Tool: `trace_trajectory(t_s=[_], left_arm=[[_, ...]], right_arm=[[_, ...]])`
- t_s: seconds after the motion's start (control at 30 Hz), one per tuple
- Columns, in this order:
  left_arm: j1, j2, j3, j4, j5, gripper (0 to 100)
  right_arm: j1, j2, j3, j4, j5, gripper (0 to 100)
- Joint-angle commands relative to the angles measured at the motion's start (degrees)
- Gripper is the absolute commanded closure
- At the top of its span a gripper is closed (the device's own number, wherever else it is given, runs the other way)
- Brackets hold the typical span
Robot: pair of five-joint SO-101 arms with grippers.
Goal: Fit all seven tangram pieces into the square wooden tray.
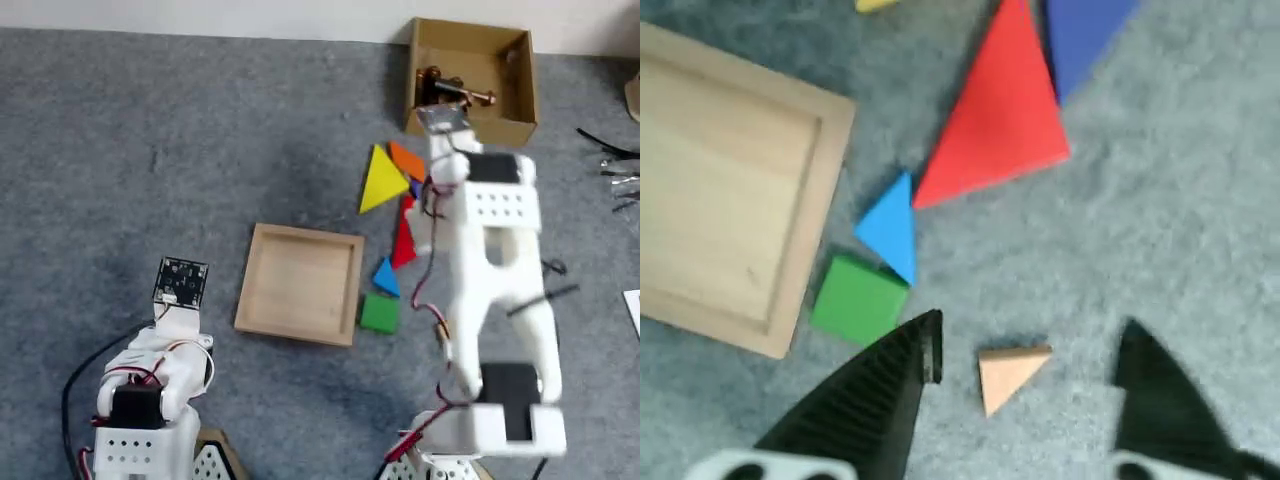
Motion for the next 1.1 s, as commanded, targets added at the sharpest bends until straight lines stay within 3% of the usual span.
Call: trace_trajectory(t_s=[0.0, 0.13, 0.37, 0.77, 0.97, 1.07], left_arm=[[-0.6, -0.3, 1.1, 0.2, -0.5, 99], [-0.6, -0.3, 1.1, 0.2, -0.5, 99], [-0.6, -0.3, 1.1, 0.2, -0.5, 99], [-0.6, -0.3, 1.1, 0.2, -0.5, 99], [-0.6, -0.3, 1.1, 0.2, -0.5, 99], [-0.6, -0.3, 1.1, 0.2, -0.5, 99]], right_arm=[[-1.2, 3.9, -8.5, 1.0, -3.0, 67.6], [-1.0, 10.4, -11.9, 0.7, -12.3, 67.7], [-1.7, 19.4, -16.7, 0.7, -20.9, 67.7], [-6.9, 27.0, -20.7, -1.9, -29.9, 67.1], [-6.8, 30.1, -20.7, -5.3, -30.9, 56.7], [-6.7, 30.6, -20.7, -7.1, -31.0, 56.2]])
